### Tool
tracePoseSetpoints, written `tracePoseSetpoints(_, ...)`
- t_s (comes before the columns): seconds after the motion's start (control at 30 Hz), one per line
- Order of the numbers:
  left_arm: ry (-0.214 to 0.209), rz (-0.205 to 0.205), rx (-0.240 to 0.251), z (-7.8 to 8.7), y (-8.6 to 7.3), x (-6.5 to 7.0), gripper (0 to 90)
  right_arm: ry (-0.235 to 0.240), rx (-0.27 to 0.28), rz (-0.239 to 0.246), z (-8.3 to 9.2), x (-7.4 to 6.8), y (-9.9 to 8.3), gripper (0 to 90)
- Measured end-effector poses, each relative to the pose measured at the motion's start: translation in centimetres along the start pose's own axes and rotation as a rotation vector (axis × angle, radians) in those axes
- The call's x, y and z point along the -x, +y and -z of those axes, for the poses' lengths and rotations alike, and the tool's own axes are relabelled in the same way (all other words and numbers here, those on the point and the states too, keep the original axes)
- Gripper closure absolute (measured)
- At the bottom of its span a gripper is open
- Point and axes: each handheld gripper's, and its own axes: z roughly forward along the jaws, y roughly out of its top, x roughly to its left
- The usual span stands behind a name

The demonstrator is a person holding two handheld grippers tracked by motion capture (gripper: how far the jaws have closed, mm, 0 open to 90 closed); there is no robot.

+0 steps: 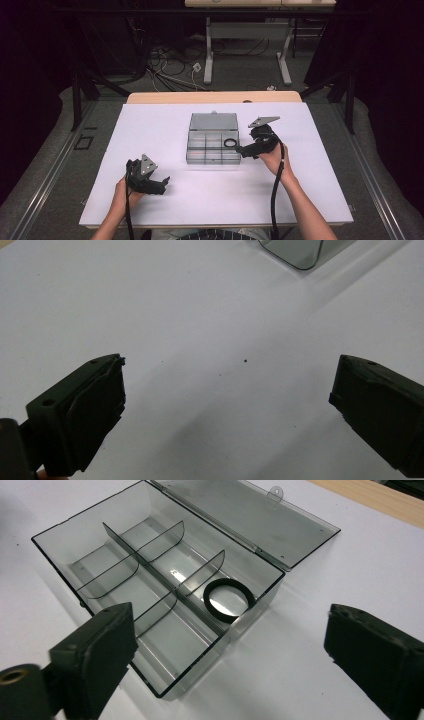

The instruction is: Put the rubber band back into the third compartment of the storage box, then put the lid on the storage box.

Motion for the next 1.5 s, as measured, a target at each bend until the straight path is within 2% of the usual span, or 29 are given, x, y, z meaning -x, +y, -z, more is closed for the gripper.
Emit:
tracePoseSetpoints(0.27,-0.013,-0.009,0.007,-0.2,0.1,0.3,1.2,-0.005,-0.007,0.004,0.1,0.5,-0.1,0.1)
tracePoseSetpoints(0.3,-0.005,-0.022,0.012,-0.1,0.2,0.3,1.3,-0.007,-0.008,0.003,0.2,0.6,-0.1,0.0)
tracePoseSetpoints(0.33,-0.017,-0.008,0.013,-0.1,0.2,0.4,1.3,-0.01,-0.001,0.001,0.1,0.7,-0.1,0.0)
tracePoseSetpoints(0.47,-0.027,-0.002,0.016,-0.1,0.4,0.4,1.2,-0.012,-0.008,0.008,0.1,0.9,-0.2,0.0)
tracePoseSetpoints(0.53,-0.032,-0.006,0.018,-0.1,0.6,0.6,1.1,-0.008,-0.013,-0.005,0.1,1.0,-0.2,0.0)
tracePoseSetpoints(0.67,-0.033,-0.034,0.022,-0.2,1.1,1.1,0.6,-0.009,-0.011,-0.001,0.1,1.2,-0.3,0.0)
tracePoseSetpoints(0.77,-0.042,-0.032,0.031,-0.3,1.7,1.3,0.3,-0.007,-0.012,0.003,0.1,1.2,-0.3,0.0)
tracePoseSetpoints(1.13,-0.052,-0.026,0.061,-0.9,4.6,1.7,0.3,-0.012,-0.018,0.008,-0.2,1.2,-0.4,0.0)
tracePoseSetpoints(1.3,-0.04,-0.049,0.066,-1.4,6.4,1.7,0.7,-0.024,0.002,0.016,0.0,1.4,-0.3,0.0)
tracePoseSetpoints(1.5,-0.073,-0.037,0.061,-2.7,8.4,2.0,0.7,-0.027,-0.009,0.009,-0.1,1.5,-0.5,0.0)
